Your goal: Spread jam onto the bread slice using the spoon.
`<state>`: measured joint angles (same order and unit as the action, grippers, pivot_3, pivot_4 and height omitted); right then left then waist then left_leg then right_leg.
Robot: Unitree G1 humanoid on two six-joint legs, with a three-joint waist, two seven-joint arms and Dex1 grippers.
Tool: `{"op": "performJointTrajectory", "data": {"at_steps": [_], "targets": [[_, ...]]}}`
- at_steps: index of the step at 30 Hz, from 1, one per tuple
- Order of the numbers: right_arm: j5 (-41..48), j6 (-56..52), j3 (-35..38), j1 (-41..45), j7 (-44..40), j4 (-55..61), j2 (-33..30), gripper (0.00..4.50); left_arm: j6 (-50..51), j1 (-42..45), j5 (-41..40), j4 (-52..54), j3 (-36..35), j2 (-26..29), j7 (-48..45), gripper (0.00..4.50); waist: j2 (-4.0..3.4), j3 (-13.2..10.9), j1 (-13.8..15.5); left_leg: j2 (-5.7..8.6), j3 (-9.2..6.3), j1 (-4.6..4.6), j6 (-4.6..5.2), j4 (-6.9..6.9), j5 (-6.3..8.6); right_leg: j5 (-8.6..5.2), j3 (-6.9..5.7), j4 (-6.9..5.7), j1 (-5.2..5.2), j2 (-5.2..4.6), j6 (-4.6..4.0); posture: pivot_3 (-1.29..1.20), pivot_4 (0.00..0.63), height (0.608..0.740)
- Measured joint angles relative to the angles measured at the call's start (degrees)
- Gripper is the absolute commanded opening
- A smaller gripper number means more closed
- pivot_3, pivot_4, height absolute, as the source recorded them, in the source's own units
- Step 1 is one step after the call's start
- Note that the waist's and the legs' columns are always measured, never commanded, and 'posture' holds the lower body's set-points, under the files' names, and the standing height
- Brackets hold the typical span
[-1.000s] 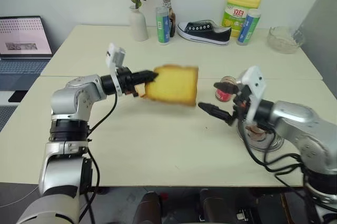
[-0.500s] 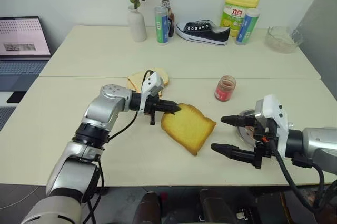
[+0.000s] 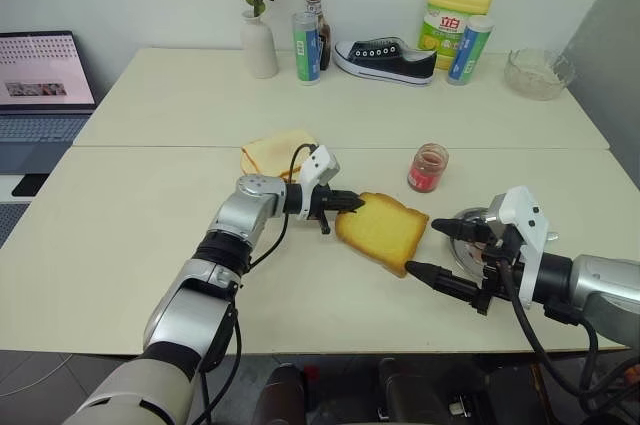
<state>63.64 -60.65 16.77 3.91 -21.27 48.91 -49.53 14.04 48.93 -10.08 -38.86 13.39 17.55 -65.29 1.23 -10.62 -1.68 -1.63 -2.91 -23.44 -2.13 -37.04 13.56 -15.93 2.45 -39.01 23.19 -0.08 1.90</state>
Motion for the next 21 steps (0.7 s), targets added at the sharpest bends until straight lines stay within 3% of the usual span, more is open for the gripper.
{"op": "performJointTrajectory", "data": {"at_steps": [10, 14, 17, 21], "targets": [[-1.7, 1.6, 0.0, -1.8, 0.0, -0.7, -0.4, 4.50, -4.5, -0.2, 3.8, -2.4, 0.9, 0.4, 0.3, 3.10, 0.00, 0.0, 0.0, 0.01, 0.00, 0.00, 0.00, -0.01, 0.00, 0.09, -0.01, -0.01, 0.00, 0.00, -0.15, 0.00, 0.150, 0.740], [-1.8, 1.9, 1.7, -4.6, -0.2, -1.2, -1.1, 4.50, -3.4, -1.7, 3.6, 0.7, 0.1, 3.3, -0.9, 4.40, 0.00, 0.0, -0.1, -0.02, -0.01, 0.02, 0.00, 0.01, 0.00, 0.10, 0.00, -0.02, 0.00, 0.01, -0.16, 0.00, 0.150, 0.740], [-1.9, 2.3, 4.9, -6.8, -0.2, -2.1, -1.7, 4.50, -1.8, -3.2, 3.5, 5.0, -1.3, 7.2, -1.7, 4.46, -0.01, 0.0, 0.0, -0.03, -0.01, 0.03, 0.00, 0.00, 0.00, 0.09, -0.01, -0.03, 0.00, 0.01, -0.16, 0.00, 0.150, 0.740], [-1.9, 2.9, 11.4, -11.3, 0.2, -3.2, -1.0, 4.50, -0.1, -4.8, 0.8, 13.8, -3.8, 8.1, -2.2, 4.46, 0.00, 0.0, 0.7, 0.01, -0.02, -0.04, -0.01, -0.04, 0.00, 0.09, -0.03, 0.01, -0.03, -0.06, -0.15, 0.00, 0.150, 0.740]]}}
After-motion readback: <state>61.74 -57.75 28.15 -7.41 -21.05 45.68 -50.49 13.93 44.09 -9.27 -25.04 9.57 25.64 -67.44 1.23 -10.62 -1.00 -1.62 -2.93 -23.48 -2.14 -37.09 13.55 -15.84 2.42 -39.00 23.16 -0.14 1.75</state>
